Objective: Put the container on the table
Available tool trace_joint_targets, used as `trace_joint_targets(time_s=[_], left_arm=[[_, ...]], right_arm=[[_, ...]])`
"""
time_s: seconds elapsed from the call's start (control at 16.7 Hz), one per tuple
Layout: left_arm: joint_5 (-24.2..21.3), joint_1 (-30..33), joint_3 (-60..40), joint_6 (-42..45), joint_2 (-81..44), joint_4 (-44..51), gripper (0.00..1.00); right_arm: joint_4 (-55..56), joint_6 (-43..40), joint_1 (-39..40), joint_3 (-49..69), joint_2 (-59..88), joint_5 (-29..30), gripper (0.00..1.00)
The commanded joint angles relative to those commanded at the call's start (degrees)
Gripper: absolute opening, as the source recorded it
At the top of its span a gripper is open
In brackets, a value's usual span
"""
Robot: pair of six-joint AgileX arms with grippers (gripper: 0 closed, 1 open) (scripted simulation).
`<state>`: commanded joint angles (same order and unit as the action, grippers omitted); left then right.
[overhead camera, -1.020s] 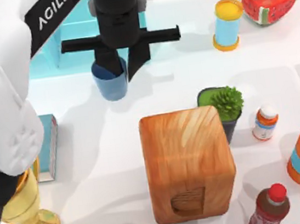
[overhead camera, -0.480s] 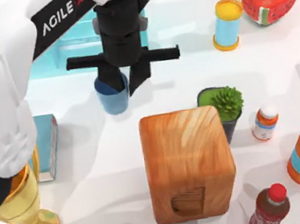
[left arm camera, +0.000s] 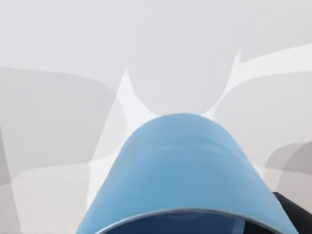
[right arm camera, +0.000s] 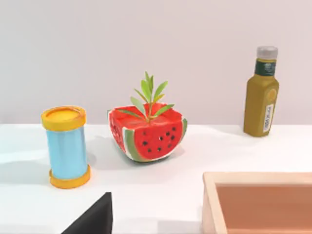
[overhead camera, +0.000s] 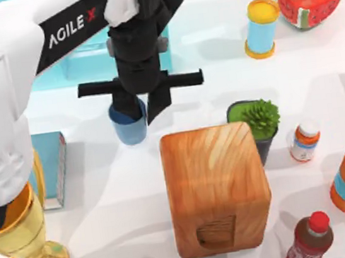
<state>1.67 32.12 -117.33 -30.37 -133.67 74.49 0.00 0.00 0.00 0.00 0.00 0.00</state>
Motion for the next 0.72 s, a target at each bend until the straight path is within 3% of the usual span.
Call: trace_joint_targets(time_s=[0.12, 0.72], left_arm=[[0.00, 0.00, 0.00, 0.00, 0.00, 0.00, 0.00], [0.00, 0.00, 0.00, 0.00, 0.00, 0.00, 0.75]], right_arm=[[0.00, 0.00, 0.00, 0.00, 0.00, 0.00, 1.00], [0.00, 0.00, 0.00, 0.00, 0.00, 0.00, 1.00]])
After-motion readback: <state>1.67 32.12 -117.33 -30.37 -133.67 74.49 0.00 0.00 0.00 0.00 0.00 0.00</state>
